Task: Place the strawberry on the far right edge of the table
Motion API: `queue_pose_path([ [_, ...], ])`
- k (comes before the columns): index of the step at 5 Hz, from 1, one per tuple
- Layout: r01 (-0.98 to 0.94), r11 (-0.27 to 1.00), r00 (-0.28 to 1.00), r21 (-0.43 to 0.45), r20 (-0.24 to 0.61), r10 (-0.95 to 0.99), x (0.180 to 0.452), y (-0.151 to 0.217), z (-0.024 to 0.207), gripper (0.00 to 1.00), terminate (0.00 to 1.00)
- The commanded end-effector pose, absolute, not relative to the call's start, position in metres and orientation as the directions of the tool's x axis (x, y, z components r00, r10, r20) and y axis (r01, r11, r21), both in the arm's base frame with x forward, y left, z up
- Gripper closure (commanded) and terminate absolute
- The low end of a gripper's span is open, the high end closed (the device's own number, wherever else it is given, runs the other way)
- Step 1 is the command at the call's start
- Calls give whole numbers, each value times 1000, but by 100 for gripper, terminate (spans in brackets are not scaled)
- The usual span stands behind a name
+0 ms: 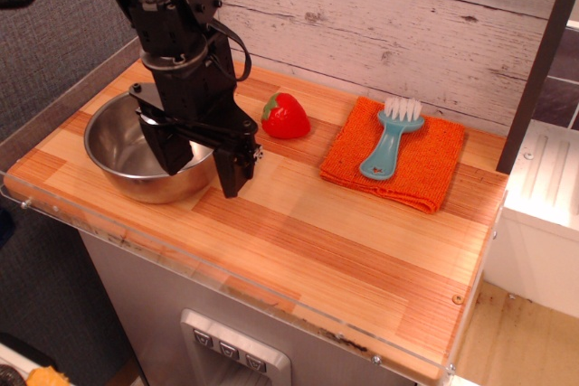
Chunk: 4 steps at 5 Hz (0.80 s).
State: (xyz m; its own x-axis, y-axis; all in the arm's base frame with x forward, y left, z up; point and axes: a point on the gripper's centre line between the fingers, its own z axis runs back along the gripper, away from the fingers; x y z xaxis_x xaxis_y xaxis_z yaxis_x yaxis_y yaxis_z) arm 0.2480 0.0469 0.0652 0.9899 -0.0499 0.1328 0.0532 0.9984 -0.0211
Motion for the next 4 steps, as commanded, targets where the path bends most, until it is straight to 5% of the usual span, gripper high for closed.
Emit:
queue_pose_path([
  [1, 53, 998, 990, -21, 133, -50, 248, 47, 65, 0, 0],
  [4, 6, 997, 971, -77, 238, 12, 313, 64, 117, 0, 0],
])
